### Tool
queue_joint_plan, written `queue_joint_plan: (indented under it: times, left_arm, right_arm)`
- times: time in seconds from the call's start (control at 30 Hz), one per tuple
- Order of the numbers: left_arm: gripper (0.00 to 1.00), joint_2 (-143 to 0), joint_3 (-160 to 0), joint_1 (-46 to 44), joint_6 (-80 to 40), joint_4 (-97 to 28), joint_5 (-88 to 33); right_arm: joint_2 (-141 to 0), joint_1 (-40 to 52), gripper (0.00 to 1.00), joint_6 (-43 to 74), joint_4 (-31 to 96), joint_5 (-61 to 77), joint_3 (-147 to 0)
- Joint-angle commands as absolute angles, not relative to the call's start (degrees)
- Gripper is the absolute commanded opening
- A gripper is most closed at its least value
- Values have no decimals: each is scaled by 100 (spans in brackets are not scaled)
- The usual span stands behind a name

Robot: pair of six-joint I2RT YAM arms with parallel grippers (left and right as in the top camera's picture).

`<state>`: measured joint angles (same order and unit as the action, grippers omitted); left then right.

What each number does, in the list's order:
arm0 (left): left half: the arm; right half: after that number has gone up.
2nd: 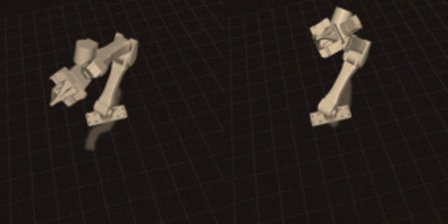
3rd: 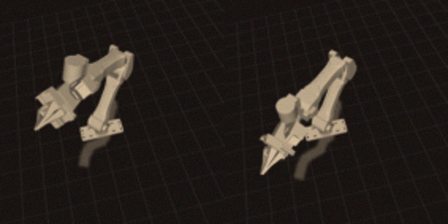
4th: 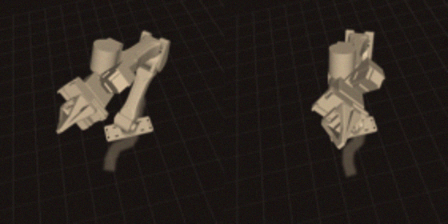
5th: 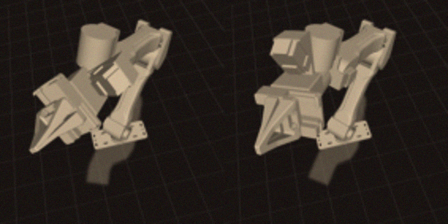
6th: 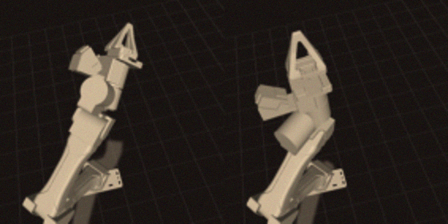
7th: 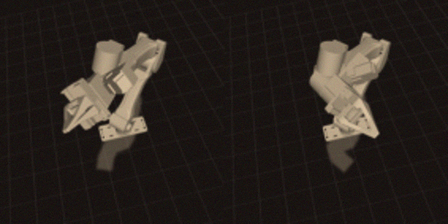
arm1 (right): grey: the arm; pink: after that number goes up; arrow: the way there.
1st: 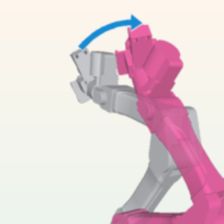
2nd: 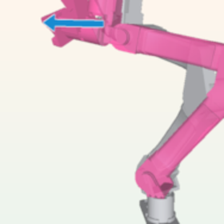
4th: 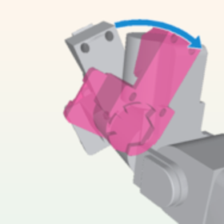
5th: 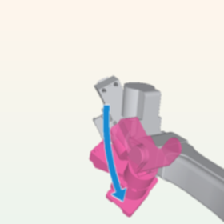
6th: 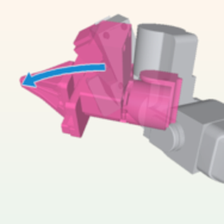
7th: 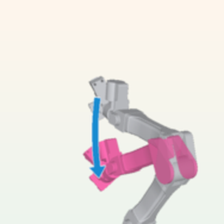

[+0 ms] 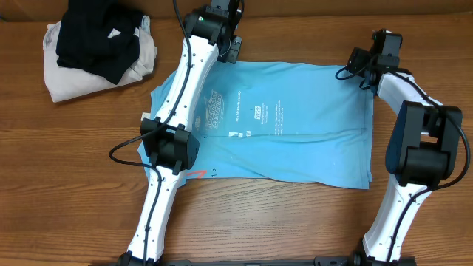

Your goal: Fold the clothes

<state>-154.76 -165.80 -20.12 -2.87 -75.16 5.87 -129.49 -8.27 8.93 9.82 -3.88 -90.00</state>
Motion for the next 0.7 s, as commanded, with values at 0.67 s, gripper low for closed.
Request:
queue_joint_plan:
  times: [0.67]
  left_arm:
    - [4,-15443,-16647,-1979,-427,-7714,661]
  right_arm:
    - [-13338,-906,58,705,829,-746,-9113]
